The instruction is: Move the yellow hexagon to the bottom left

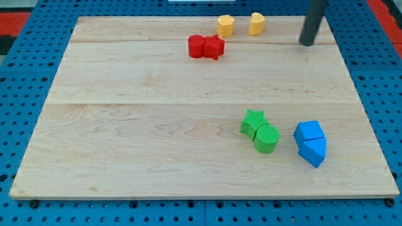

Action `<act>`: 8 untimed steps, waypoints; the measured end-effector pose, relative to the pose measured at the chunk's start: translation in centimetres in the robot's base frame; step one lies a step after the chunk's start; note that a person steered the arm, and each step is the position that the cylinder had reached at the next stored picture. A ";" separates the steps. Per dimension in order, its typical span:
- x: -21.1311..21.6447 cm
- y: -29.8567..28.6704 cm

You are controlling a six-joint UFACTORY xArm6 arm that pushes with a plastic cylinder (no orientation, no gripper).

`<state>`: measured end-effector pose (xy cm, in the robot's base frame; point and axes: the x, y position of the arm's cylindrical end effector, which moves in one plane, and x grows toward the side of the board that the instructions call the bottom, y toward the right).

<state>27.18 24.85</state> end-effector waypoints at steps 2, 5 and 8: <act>-5.8 -2.2; -6.0 -27.1; -8.0 -37.8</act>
<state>19.20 -12.93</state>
